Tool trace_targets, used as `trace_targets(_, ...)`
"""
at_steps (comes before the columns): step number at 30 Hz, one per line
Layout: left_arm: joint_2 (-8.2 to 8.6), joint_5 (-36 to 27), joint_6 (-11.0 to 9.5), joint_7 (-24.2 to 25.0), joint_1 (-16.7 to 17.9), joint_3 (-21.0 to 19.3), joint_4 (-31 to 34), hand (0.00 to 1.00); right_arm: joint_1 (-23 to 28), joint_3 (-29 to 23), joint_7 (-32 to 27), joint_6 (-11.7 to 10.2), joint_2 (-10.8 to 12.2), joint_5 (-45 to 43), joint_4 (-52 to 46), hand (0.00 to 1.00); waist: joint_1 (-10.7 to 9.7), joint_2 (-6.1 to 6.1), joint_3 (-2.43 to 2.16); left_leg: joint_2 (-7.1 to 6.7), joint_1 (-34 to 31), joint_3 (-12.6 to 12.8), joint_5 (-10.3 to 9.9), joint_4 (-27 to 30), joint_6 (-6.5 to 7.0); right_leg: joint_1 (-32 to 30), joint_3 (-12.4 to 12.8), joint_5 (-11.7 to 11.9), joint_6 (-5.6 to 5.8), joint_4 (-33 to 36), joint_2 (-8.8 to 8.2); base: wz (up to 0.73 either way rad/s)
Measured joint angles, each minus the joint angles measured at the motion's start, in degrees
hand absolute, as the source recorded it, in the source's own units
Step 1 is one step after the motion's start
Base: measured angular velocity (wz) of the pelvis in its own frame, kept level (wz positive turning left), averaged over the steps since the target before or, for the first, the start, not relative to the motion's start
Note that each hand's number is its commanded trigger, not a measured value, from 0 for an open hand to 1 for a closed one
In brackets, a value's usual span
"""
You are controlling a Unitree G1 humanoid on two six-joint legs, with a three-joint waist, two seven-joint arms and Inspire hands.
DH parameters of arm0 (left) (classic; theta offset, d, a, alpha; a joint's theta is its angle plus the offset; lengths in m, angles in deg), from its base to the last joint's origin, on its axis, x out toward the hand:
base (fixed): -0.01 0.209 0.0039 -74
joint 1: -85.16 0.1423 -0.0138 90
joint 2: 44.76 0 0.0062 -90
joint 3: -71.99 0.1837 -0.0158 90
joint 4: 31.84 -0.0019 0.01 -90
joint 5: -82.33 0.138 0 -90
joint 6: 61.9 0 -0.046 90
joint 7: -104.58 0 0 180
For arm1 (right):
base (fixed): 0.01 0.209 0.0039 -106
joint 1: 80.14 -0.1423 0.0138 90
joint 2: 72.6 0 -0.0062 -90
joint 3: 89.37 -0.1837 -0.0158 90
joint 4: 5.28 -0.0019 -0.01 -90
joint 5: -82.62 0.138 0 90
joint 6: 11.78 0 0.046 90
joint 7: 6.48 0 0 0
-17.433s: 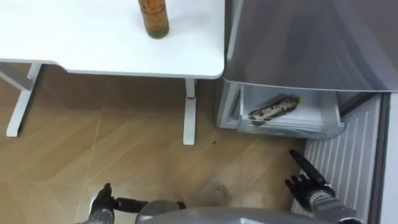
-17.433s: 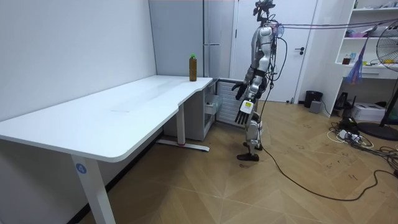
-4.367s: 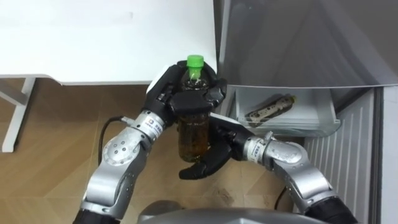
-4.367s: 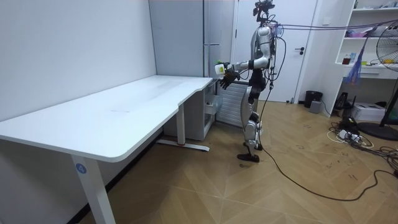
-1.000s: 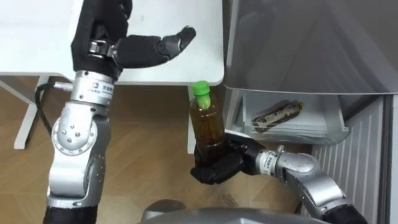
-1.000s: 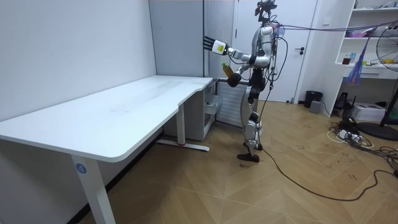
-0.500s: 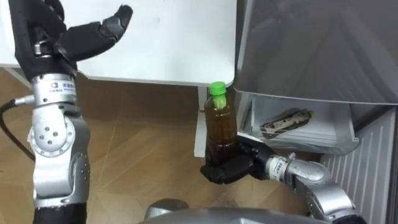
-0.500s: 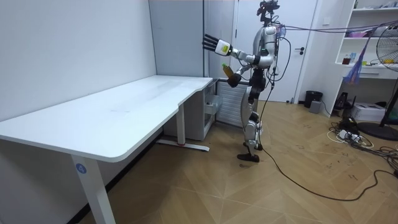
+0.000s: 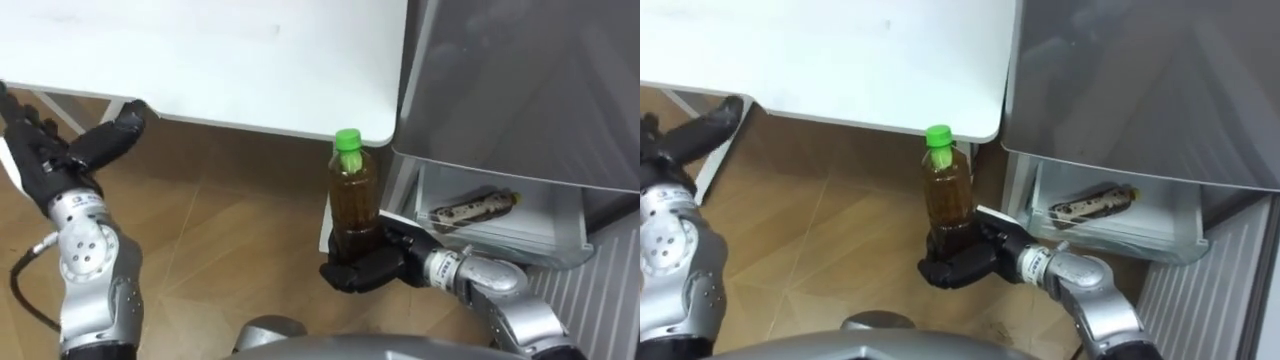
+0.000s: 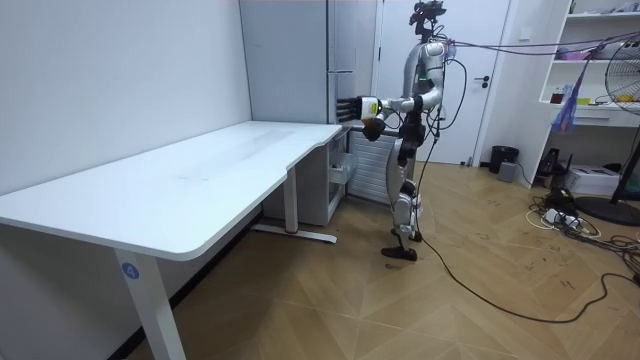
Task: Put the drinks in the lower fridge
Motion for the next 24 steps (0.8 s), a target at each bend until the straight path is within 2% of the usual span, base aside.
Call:
trace_targets(2,-0.06,-5.0,0.0,-1.7,0.2,0.0,-5.7,0.0,0.0,1.4,-1.8,0.0,0.0,0.3,0.0,1.0,0.3,-0.48,0.0,0.02,0.6,0.5,0.0,-0.6,0.0,0.3,0.1,0.0,0.01,-0.1,0.02,-0.09)
trace_targets(4,-0.05,-8.7,0.1,-2.8,0.7,0.4,-9.7,0.0,0.0,2.6,-3.2,0.0,0.1,0.7,0.0,1.0,0.5,-1.19,-0.28,0.05,0.6,0.5,0.0,-0.8,0.01,0.4,0.3,0.0,0.01,-0.6,0.04,-0.07)
trace_targets(7,-0.05,-14.1,0.4,-3.5,1.2,1.6,-15.4,0.0,-0.1,4.1,-4.7,0.2,0.0,1.3,0.0,1.0,0.5,-1.97,-0.13,0.03,0.5,0.5,0.0,-0.9,0.02,0.6,0.2,0.0,0.01,-0.8,0.11,-0.01)
trace_targets(10,-0.04,-19.2,0.5,-3.5,1.3,2.2,-20.9,0.0,-0.1,5.0,-5.7,0.6,-0.1,1.5,0.0,1.0,0.8,-2.12,-0.04,0.01,0.6,0.7,0.0,-1.2,0.03,0.6,0.2,0.0,0.01,-0.8,0.09,-0.02)
trace_targets(13,-0.01,-21.1,0.7,-3.3,1.3,2.9,-27.0,0.0,-0.1,6.0,-6.1,1.8,-0.7,4.0,0.0,1.0,1.5,-2.14,0.0,0.07,0.5,1.0,0.0,-1.4,0.02,0.2,0.7,0.0,-0.01,-0.7,0.15,-0.08)
trace_targets(18,0.0,-23.5,3.1,-2.8,2.0,5.3,-35.6,0.0,-0.7,7.3,-6.8,2.0,-0.6,5.4,0.1,1.0,1.5,-2.1,0.04,0.05,0.5,1.0,0.0,-1.3,0.02,0.2,0.8,0.0,-0.01,-0.8,0.26,0.0)
trace_targets(19,0.06,-23.5,4.1,-2.3,2.3,5.5,-36.8,0.0,-0.7,7.5,-7.3,2.0,-0.5,5.4,0.2,1.0,1.5,-2.09,0.05,0.07,0.5,0.9,0.0,-1.4,0.02,0.2,0.9,0.0,-0.01,-0.8,0.27,0.0)
trace_targets(24,-0.05,-23.4,6.8,1.4,2.9,5.7,-41.6,0.0,-0.8,7.6,-7.9,4.2,-0.8,5.5,0.4,1.0,1.3,-1.95,0.17,0.1,0.2,0.7,0.0,-1.4,0.03,-0.2,1.0,0.0,-0.01,-0.9,0.18,0.0)
